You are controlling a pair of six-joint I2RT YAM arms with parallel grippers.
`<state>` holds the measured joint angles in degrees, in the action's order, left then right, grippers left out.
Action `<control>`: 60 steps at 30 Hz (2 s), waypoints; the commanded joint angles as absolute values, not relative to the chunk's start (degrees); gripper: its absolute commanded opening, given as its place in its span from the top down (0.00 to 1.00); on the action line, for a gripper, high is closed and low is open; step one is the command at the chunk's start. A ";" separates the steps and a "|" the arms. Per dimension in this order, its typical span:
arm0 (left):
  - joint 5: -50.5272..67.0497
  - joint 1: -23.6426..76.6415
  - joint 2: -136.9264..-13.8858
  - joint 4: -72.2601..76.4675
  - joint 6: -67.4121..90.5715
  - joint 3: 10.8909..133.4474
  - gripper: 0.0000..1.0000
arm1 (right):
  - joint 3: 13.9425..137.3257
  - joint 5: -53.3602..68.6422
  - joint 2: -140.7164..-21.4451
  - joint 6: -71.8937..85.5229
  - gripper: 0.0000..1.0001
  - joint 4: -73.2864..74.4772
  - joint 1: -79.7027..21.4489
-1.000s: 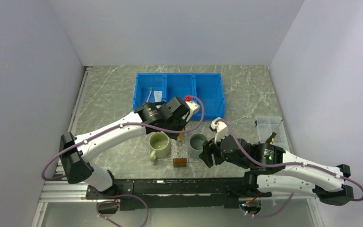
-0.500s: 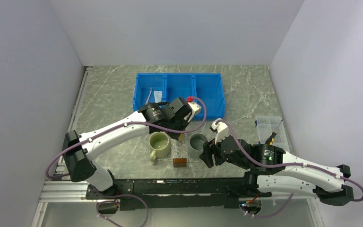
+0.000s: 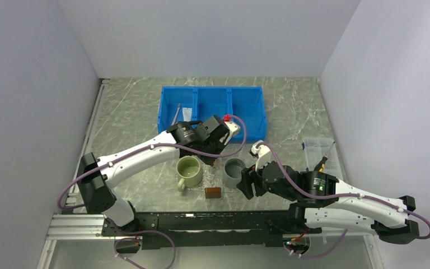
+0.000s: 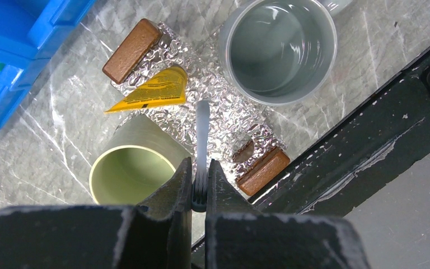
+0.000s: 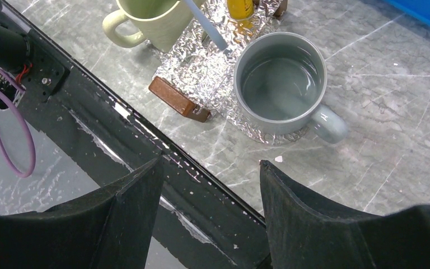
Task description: Prepare toiletry sets of a toothbrush and toothpaste on the tray
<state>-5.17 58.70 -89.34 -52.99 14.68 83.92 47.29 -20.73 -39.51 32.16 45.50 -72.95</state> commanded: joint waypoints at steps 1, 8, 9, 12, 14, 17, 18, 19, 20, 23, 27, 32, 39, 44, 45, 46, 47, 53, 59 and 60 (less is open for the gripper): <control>-4.17 59.02 -89.72 -52.29 14.17 86.09 1.00 | 47.55 -21.88 -38.76 32.43 0.34 45.09 -72.90; -3.74 58.98 -90.96 -52.52 13.90 86.53 1.00 | 47.64 -22.15 -39.28 32.17 0.34 45.18 -72.94; -3.70 58.99 -91.11 -52.63 13.88 86.63 1.00 | 47.64 -22.14 -39.31 32.17 0.34 45.14 -72.90; -3.52 59.03 -91.45 -52.67 13.77 86.87 1.00 | 47.49 -22.30 -39.22 32.17 0.34 45.06 -72.93; -3.51 58.98 -91.85 -52.89 13.77 87.28 1.00 | 47.31 -22.24 -39.13 32.24 0.34 44.93 -72.95; -3.44 58.97 -92.28 -53.00 13.52 87.77 0.91 | 47.20 -22.39 -39.07 32.40 0.34 44.99 -72.92; -3.34 58.97 -92.43 -52.95 13.46 87.92 0.89 | 47.19 -22.52 -38.94 32.45 0.34 45.12 -72.90; -3.27 59.03 -92.58 -52.96 13.38 88.04 0.87 | 47.20 -22.50 -38.87 32.43 0.34 45.22 -72.94; -3.17 59.00 -92.67 -52.97 13.38 88.18 0.85 | 47.20 -22.58 -38.78 32.59 0.34 45.32 -72.95; -3.08 59.02 -92.98 -52.91 13.27 88.54 0.82 | 47.04 -22.68 -38.38 32.68 0.34 45.48 -72.88; -3.07 59.00 -93.45 -52.96 13.23 89.12 0.80 | 47.11 -22.76 -38.15 32.69 0.34 45.70 -72.89; -2.96 59.03 -94.07 -52.91 13.12 89.78 0.76 | 47.11 -22.77 -37.84 32.95 0.34 45.63 -72.90; -2.88 59.02 -94.81 -52.76 13.19 90.88 0.75 | 47.11 -22.76 -37.75 32.87 0.34 45.62 -72.90; -2.98 58.98 -95.35 -53.16 13.14 92.03 0.74 | 47.09 -22.85 -37.62 32.84 0.34 45.62 -72.98; -2.99 58.97 -95.44 -53.16 13.06 92.21 0.74 | 47.11 -22.79 -37.66 32.87 0.34 45.56 -72.94; -2.99 58.97 -95.51 -53.15 13.05 92.35 0.74 | 47.11 -22.76 -37.70 32.87 0.34 45.54 -72.95; -3.07 59.04 -95.61 -53.10 13.01 92.51 0.74 | 47.11 -22.76 -37.70 32.91 0.34 45.64 -72.96; -3.25 58.98 -96.11 -53.25 12.77 93.28 0.73 | 47.45 -22.94 -37.64 33.00 0.34 45.70 -72.95; -3.82 59.00 -96.15 -53.43 12.66 94.09 0.73 | 47.67 -23.03 -37.77 33.00 0.34 45.73 -72.93; -3.84 58.98 -96.17 -53.47 12.62 94.40 0.73 | 47.83 -23.10 -37.87 33.04 0.34 45.84 -72.92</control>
<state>-3.70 58.70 -96.27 -53.49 13.19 91.13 47.09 -21.28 -38.48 32.38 46.39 -72.95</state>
